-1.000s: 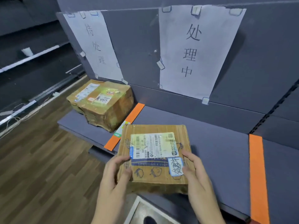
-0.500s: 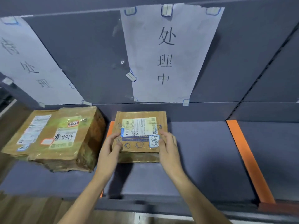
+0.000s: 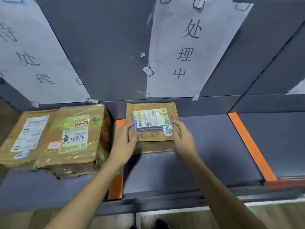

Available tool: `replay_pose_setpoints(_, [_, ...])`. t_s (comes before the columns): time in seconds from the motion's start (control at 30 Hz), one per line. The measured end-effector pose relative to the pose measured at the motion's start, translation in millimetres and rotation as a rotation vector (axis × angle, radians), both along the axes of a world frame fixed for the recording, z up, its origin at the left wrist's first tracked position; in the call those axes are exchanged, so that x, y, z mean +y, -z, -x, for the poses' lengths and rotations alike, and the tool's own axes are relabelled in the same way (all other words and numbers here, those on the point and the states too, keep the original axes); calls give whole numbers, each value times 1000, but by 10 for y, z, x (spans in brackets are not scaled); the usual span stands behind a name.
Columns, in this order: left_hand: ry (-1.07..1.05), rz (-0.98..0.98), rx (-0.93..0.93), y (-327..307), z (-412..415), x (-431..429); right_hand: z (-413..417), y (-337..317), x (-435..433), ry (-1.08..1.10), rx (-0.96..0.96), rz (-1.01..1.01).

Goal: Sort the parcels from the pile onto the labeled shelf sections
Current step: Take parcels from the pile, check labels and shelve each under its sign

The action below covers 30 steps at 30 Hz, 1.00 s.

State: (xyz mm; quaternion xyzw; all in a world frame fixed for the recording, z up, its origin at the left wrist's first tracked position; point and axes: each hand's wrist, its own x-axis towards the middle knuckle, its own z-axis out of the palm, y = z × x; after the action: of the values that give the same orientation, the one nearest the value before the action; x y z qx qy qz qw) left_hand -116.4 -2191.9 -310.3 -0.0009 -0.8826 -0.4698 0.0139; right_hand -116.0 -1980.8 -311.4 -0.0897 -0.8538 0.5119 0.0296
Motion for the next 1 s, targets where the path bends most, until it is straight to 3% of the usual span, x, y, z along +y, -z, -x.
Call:
replay_pose_setpoints(0.2, [73,156,-171,-239,67,-86,96,-221,36,-98,-132,-260])
replay_pose_setpoints(0.27, [55,295,-207,-395,58,-95,57,-328,38,-95,-134,-306])
replay_pose_setpoints(0.33, [80,478,-124,-550,24,-61,-85,-492,70,-85,-124,-355])
replay_pose_setpoints(0.43, [282,652,23,-767,47,103,-357,-746,217,-96,-235,-535])
replay_pose_setpoints(0.53, [576,788,-54,-971,97,406,-624,-993,505,-76,-386,-649])
replay_pose_setpoints(0.67, [731,878,-143,-1295,10,1147,-1007,-1336,1076,1,-444,-671])
replay_pose_setpoints(1.0, [1027,785,134,-2217,-1088,3978,-2629,-2099,3499,407,-395,-754])
